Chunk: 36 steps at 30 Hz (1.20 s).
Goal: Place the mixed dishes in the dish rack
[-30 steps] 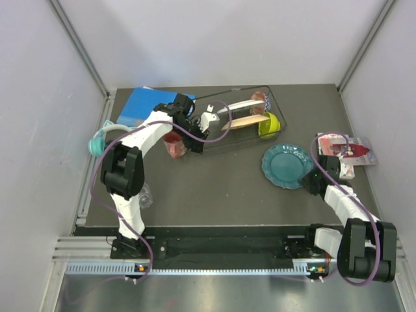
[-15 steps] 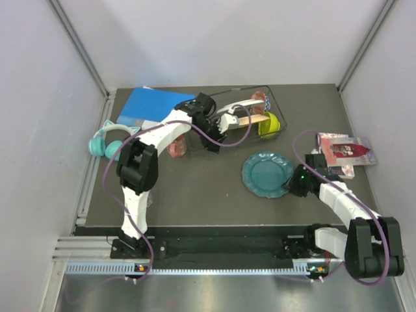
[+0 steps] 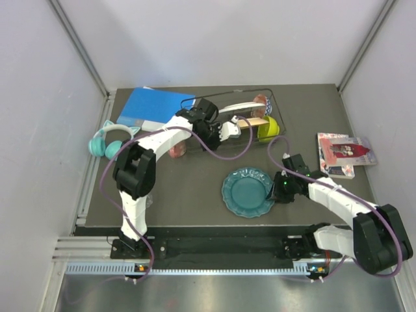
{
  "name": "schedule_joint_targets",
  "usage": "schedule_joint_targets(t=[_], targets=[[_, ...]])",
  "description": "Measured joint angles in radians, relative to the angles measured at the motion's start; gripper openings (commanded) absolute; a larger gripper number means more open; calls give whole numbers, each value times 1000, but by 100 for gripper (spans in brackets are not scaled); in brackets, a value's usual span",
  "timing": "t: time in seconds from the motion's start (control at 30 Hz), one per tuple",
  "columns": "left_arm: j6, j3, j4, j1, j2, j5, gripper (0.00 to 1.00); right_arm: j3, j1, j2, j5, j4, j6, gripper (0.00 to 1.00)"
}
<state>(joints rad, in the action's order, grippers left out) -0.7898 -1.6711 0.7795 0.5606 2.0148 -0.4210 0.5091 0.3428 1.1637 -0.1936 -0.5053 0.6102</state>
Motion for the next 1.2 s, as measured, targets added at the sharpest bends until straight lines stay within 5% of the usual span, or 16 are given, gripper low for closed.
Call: schedule_joint_targets(t=[0.37, 0.5, 0.67, 0.7, 0.73, 0.8, 1.2], targets=[[-158, 90, 3, 13, -65, 19, 5, 15, 167, -81, 70, -102, 2, 0], [-174, 90, 18, 31, -67, 31, 15, 15, 225, -80, 81, -118, 6, 0], [-200, 90, 48, 83, -67, 60, 54, 15, 238, -63, 83, -115, 21, 0], [-195, 90, 66, 94, -64, 63, 67, 15, 238, -58, 82, -112, 23, 0], [-188, 90, 85, 105, -62, 71, 70, 14, 238, -55, 82, -109, 26, 0], [-174, 90, 111, 116, -60, 80, 99, 13, 238, -47, 76, -100, 31, 0], [-72, 64, 148, 87, -128, 134, 99, -56, 283, -182, 93, -35, 60, 0]])
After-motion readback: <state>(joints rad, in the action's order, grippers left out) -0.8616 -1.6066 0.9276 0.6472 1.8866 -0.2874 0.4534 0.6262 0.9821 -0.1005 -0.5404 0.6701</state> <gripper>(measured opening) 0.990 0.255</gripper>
